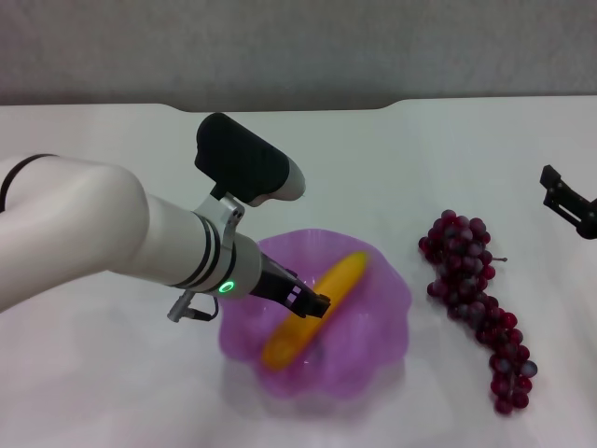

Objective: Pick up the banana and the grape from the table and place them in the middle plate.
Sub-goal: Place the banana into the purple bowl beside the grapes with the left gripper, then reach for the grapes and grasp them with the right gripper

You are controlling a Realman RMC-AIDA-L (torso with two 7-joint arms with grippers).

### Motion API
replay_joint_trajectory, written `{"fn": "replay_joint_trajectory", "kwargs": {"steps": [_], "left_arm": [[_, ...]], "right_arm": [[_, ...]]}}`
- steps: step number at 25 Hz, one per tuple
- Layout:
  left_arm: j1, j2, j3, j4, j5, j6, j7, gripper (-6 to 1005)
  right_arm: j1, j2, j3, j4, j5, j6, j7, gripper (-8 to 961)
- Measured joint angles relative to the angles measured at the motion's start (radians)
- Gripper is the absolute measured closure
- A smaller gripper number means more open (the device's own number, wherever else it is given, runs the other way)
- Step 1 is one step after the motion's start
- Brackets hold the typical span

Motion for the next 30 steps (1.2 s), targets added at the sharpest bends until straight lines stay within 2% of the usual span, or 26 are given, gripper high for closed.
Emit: {"fn": "replay_joint_trajectory", "kwargs": {"steps": [7,12,16,23,26,30], "left_arm": [[-0.001,0.001,0.021,0.022,0.0,-0.001,-0.004,324],[0.005,0.002,0.022,0.053,0.0,-0.001,-0.007,136],[0.032,0.005,0.014,0.116,0.003,-0.003,-0.005,119],[0.179,0.009,-0.083,0.35,0.03,-0.034,0.068,111],[0.251,0.009,-0.124,0.434,0.025,-0.094,0.124,112],[0.317,0.008,-0.155,0.475,0.002,-0.216,0.205,112]], "right_arm": [[0.0,0.0,0.0,0.0,0.001,0.0,0.0,73],[-0.002,0.0,0.0,0.0,0.0,0.0,0.0,73],[-0.004,0.0,0.0,0.0,0.0,0.0,0.0,73],[-0.006,0.0,0.0,0.0,0.0,0.001,0.0,74],[-0.007,0.0,0.0,0.0,0.0,0.003,0.0,74],[-0.008,0.0,0.0,0.0,0.0,0.004,0.0,74]]}}
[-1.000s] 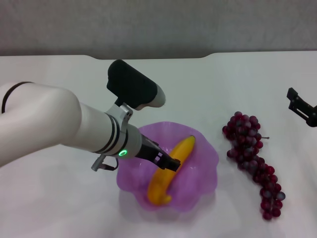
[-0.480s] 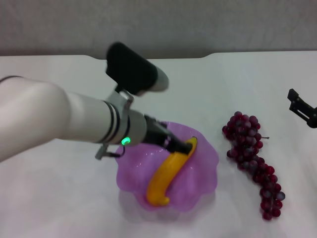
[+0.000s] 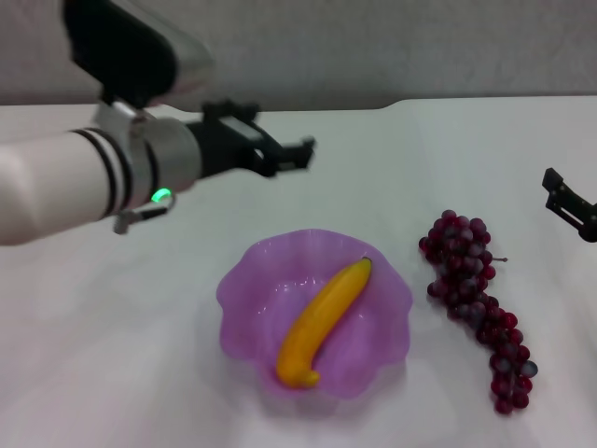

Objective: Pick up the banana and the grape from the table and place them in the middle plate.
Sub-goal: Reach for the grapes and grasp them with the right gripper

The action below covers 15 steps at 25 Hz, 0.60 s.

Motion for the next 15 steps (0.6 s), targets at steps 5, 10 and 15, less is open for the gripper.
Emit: {"fn": "replay_joint_trajectory", "kwargs": {"steps": [5,10,15], "left_arm": [[0.066,0.0,-0.006,0.0,-0.047,-0.174,0.093,113],[0.11,0.001,-0.035,-0.005,-0.11,-0.291,0.139,114],[0.123,0.008,-0.113,-0.007,-0.202,-0.297,0.16,115]], "right_arm": [[-0.001,0.0,-0.001,0.0,0.0,0.002,-0.001,74],[-0.002,0.0,-0.001,0.0,0.0,0.004,-0.001,74],[-0.002,0.0,-0.001,0.0,0.0,0.005,-0.001,73]]}}
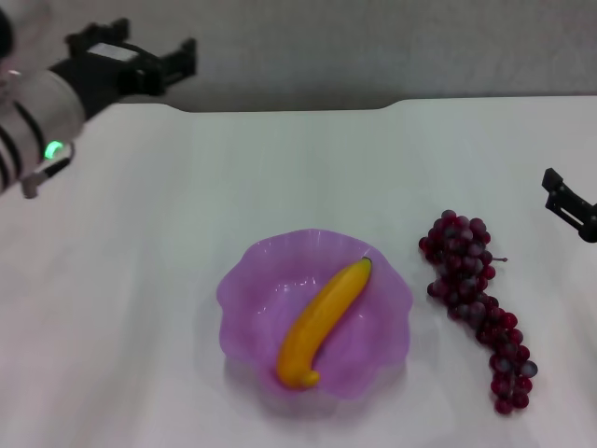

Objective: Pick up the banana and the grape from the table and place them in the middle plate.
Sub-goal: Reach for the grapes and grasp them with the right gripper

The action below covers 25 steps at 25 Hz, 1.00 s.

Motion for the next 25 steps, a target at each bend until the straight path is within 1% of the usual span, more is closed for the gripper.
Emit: {"fn": "replay_joint_trajectory", "kwargs": {"steps": [4,8,13,15,16,17,18,19,22,25], "left_arm": [[0.008,0.004,-0.059,-0.003,-0.119,0.032,0.077,116],[0.006,0.003,-0.146,-0.019,-0.278,0.111,0.208,117],[0.004,-0.002,-0.252,-0.078,-0.547,0.222,0.439,118],[-0.001,-0.003,-0.301,-0.123,-0.654,0.28,0.534,118],[-0.003,-0.004,-0.341,-0.163,-0.738,0.331,0.615,119],[-0.003,-0.004,-0.341,-0.163,-0.738,0.331,0.615,119],[-0.002,-0.005,-0.368,-0.198,-0.804,0.361,0.688,119],[-0.001,-0.005,-0.376,-0.211,-0.824,0.367,0.716,119],[0.003,-0.006,-0.385,-0.235,-0.848,0.372,0.753,120],[0.005,-0.006,-0.42,-0.289,-0.906,0.415,0.812,120]], "right_arm": [[0.0,0.0,0.0,0.0,0.0,0.001,0.0,73],[0.0,0.0,-0.001,0.0,-0.001,0.001,0.0,73],[0.0,0.0,-0.003,0.001,-0.002,0.001,0.0,73],[0.0,0.0,-0.005,0.001,-0.002,0.001,0.0,73],[0.0,0.0,-0.01,0.004,-0.002,0.001,0.0,73],[0.0,0.0,-0.01,0.004,-0.002,0.001,0.0,74],[0.0,0.0,-0.012,0.005,-0.002,0.001,0.0,74],[0.0,0.0,-0.014,0.006,-0.002,0.001,0.0,74],[0.0,0.0,-0.014,0.008,-0.002,0.001,0.0,74],[-0.001,0.0,-0.017,0.01,-0.002,0.0,0.0,73]]}}
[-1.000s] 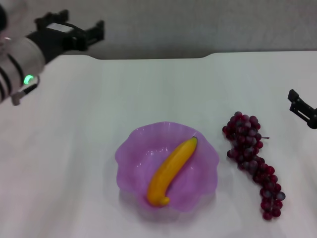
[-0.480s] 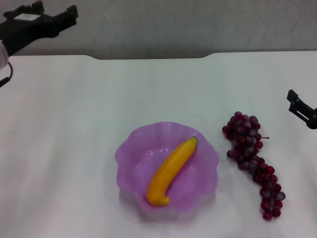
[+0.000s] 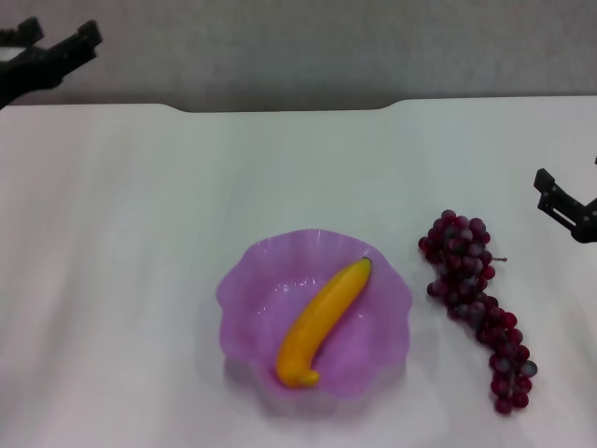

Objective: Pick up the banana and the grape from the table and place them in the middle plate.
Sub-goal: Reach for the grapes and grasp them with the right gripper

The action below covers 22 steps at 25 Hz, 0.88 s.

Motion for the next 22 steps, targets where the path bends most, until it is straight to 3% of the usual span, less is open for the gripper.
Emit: {"fn": "replay_joint_trajectory", "kwargs": {"steps": [5,9,18,22], "left_arm": [[-0.006,0.0,-0.093,-0.146,-0.149,0.139,0.158,120],[-0.007,0.002,-0.134,-0.222,-0.165,0.166,0.195,120],[0.015,0.003,-0.138,-0.255,-0.151,0.173,0.22,120],[0.019,0.002,-0.139,-0.251,-0.128,0.174,0.214,121]], "right_arm": [[0.0,0.0,-0.01,0.008,0.0,0.0,0.0,73],[-0.004,0.0,-0.016,0.018,0.0,0.0,0.001,73],[-0.027,0.0,-0.05,0.076,-0.001,-0.029,0.009,74],[-0.036,-0.005,-0.076,0.153,-0.048,-0.172,0.124,74]]}}
